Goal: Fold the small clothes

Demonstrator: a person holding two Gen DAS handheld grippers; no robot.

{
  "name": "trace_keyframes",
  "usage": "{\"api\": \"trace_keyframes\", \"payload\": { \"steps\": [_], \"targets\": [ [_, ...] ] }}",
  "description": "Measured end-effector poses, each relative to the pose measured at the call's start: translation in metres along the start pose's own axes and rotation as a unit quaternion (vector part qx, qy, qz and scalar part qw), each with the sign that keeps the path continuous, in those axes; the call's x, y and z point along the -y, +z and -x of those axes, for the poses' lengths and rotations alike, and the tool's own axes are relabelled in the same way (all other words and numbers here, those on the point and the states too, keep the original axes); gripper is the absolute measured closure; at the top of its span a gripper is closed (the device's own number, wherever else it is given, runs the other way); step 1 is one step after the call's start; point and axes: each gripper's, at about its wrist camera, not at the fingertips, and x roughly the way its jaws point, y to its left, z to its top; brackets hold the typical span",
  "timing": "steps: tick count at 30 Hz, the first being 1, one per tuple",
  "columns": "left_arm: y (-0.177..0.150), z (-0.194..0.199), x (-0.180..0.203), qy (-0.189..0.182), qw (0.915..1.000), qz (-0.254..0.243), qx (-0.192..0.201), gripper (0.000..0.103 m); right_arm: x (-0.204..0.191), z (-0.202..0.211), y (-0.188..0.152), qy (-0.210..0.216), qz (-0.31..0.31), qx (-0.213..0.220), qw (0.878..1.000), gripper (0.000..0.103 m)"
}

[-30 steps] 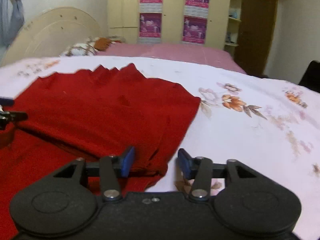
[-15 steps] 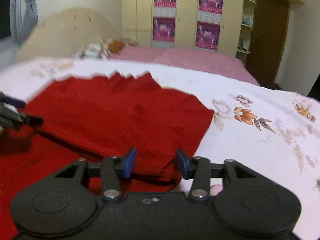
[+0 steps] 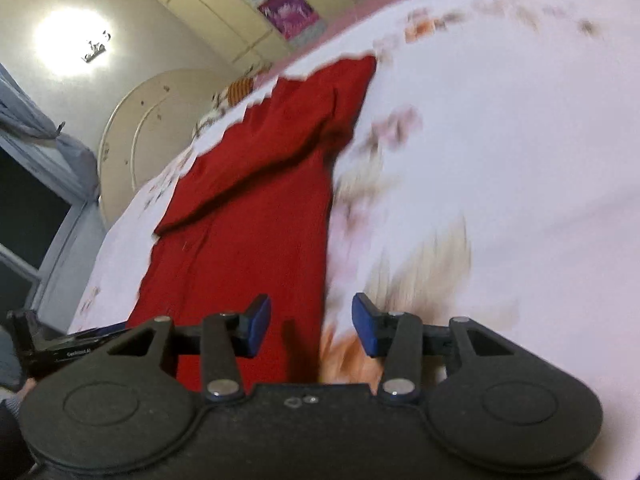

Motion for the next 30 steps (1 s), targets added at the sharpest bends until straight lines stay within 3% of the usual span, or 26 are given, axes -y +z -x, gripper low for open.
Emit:
{"api": "trace_keyframes", "payload": {
  "steps": [4, 6, 8, 10, 13, 15, 18, 20, 23, 25, 30],
  "targets": [
    [-0.035, 0.028, -0.023, -0.078, 0.9949, 0.063, -0.009, 0.027, -0.005, 0.021, -0.022, 0.01, -0.029, -0.031, 0.999, 0.055],
    [-0.054, 0.036, -0.037, -0.134, 0.9833, 0.123, -0.01, 0.027, -0.004, 0.026, -0.036, 0.023, -0.06, -0.041, 0.997, 0.055],
    [-0.072, 0.038, -0.048, -0.186, 0.9656, 0.181, -0.011, 0.027, -0.005, 0.031, -0.051, 0.035, -0.088, -0.041, 0.995, 0.055],
    [-0.088, 0.04, -0.05, -0.21, 0.9579, 0.196, -0.002, 0.028, -0.006, 0.032, -0.064, 0.043, -0.104, -0.038, 0.993, 0.055],
    [-0.097, 0.034, -0.06, -0.221, 0.948, 0.229, 0.009, 0.044, -0.011, 0.033, -0.078, 0.052, -0.111, -0.025, 0.992, 0.055],
    [-0.099, 0.026, -0.07, -0.227, 0.9402, 0.254, 0.005, 0.067, -0.012, 0.03, -0.082, 0.058, -0.117, -0.018, 0.991, 0.055],
    [-0.097, 0.015, -0.074, -0.216, 0.9443, 0.248, -0.013, 0.093, -0.012, 0.025, -0.079, 0.067, -0.122, -0.023, 0.99, 0.055],
    [-0.093, 0.013, -0.07, -0.203, 0.9509, 0.233, -0.018, 0.094, -0.014, 0.021, -0.077, 0.067, -0.103, -0.034, 0.992, 0.06],
    [-0.087, 0.013, -0.059, -0.185, 0.9566, 0.224, -0.019, 0.094, -0.014, 0.019, -0.071, 0.045, -0.087, -0.05, 0.994, 0.091],
    [-0.08, 0.015, -0.052, -0.171, 0.9648, 0.2, -0.011, 0.099, -0.018, 0.022, -0.071, 0.03, -0.065, -0.051, 0.996, 0.094],
    [-0.083, 0.047, -0.061, -0.183, 0.961, 0.202, 0.043, 0.099, -0.028, 0.044, -0.07, 0.044, -0.046, -0.017, 0.998, 0.095]
  ]
}}
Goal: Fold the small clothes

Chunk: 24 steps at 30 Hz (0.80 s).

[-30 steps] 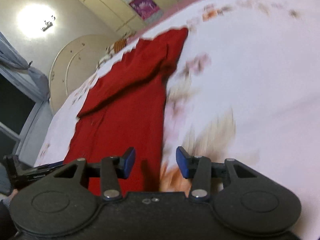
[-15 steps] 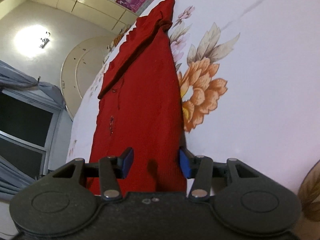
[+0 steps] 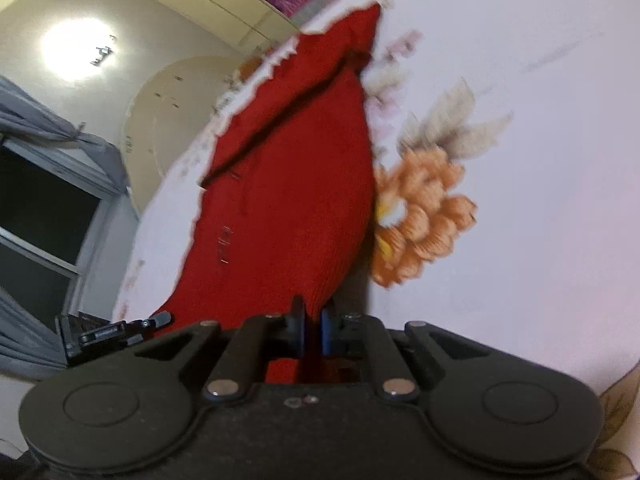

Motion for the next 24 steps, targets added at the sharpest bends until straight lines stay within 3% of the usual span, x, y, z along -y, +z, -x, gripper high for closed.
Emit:
{"api": "trace_keyframes", "payload": {
  "steps": [2, 4, 7, 13, 18, 24],
  "targets": [
    [-0.005, 0.009, -0.003, 0.009, 0.9999, -0.006, 0.008, 0.099, -0.006, 0.013, -0.003, 0.006, 0.01, 0.017, 1.0, 0.095],
    [-0.014, 0.003, -0.015, 0.041, 0.9991, -0.005, -0.007, 0.099, -0.003, 0.021, -0.009, 0.014, 0.007, 0.034, 0.999, 0.095],
    [-0.017, 0.004, -0.026, 0.024, 0.9991, 0.034, 0.004, 0.099, 0.021, 0.001, -0.017, -0.035, -0.02, 0.0, 0.999, 0.096],
    [-0.009, 0.006, -0.027, -0.007, 0.9973, 0.066, 0.033, 0.099, 0.012, 0.008, -0.008, 0.008, -0.034, 0.051, 0.998, 0.096],
    [0.017, -0.004, -0.017, -0.036, 0.9921, 0.092, 0.077, 0.099, -0.001, 0.002, 0.024, 0.022, -0.028, 0.088, 0.995, 0.096],
    [0.087, -0.029, -0.009, -0.062, 0.9805, 0.128, 0.135, 0.099, -0.003, -0.017, 0.092, 0.042, -0.047, 0.134, 0.989, 0.096]
  ]
}}
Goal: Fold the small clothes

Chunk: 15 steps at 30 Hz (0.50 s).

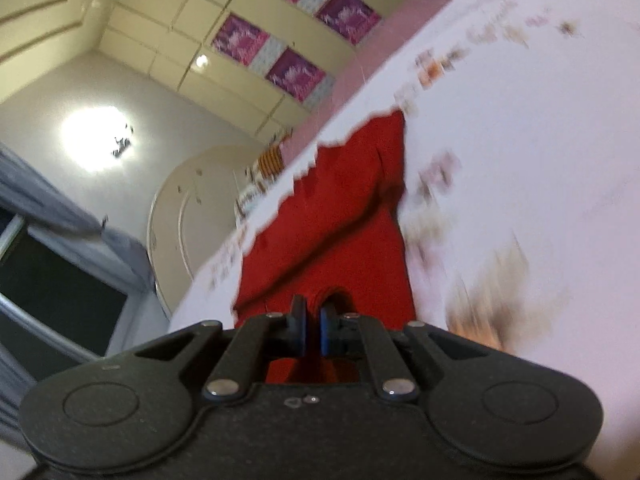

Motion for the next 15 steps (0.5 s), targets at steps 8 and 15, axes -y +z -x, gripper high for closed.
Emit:
{"api": "trace_keyframes", "payload": {
  "steps": [8, 15],
  "targets": [
    [0.083, -0.099, 0.022, 0.024, 0.9997, -0.005, -0.001, 0.099, -0.007, -0.074, 0.092, 0.001, -0.002, 0.012, 1.0, 0.096],
    [0.123, -0.18, 0.004, 0.076, 0.9969, -0.003, -0.019, 0.099, 0.039, -0.151, 0.14, -0.018, -0.05, -0.018, 0.998, 0.096]
  ]
}}
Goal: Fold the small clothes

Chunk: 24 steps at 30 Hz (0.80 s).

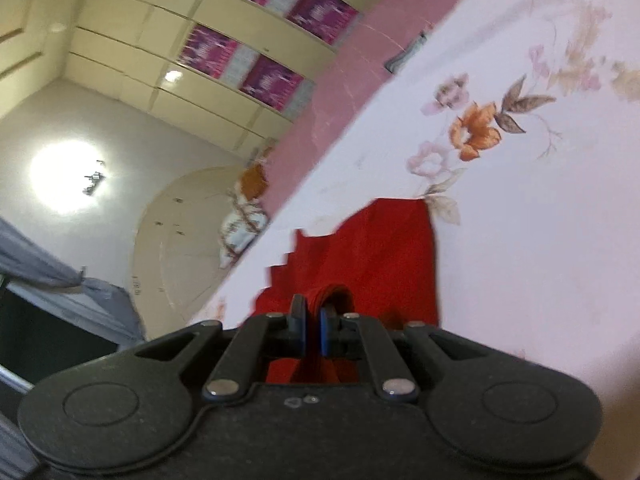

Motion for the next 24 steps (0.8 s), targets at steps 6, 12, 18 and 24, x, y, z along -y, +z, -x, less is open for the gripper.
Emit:
{"api": "trace_keyframes", "payload": {
  "steps": [6, 12, 18, 24],
  "targets": [
    [0.01, -0.038, -0.014, 0.022, 0.9992, 0.034, 0.006, 0.099, 0.037, -0.048, 0.016, 0.003, -0.04, -0.021, 0.999, 0.092],
    [0.012, -0.053, -0.02, -0.002, 0.9982, 0.051, 0.031, 0.044, 0.046, -0.058, 0.026, 0.04, -0.054, 0.001, 0.998, 0.063],
    [0.026, -0.038, 0.001, 0.011, 0.9975, -0.024, 0.065, 0.026, 0.036, -0.039, 0.037, 0.012, -0.007, 0.045, 0.999, 0.05],
    [0.009, -0.021, 0.044, 0.081, 0.9402, -0.33, 0.014, 0.026, -0.004, -0.036, 0.031, -0.041, 0.14, 0.01, 0.989, 0.05]
  ]
}}
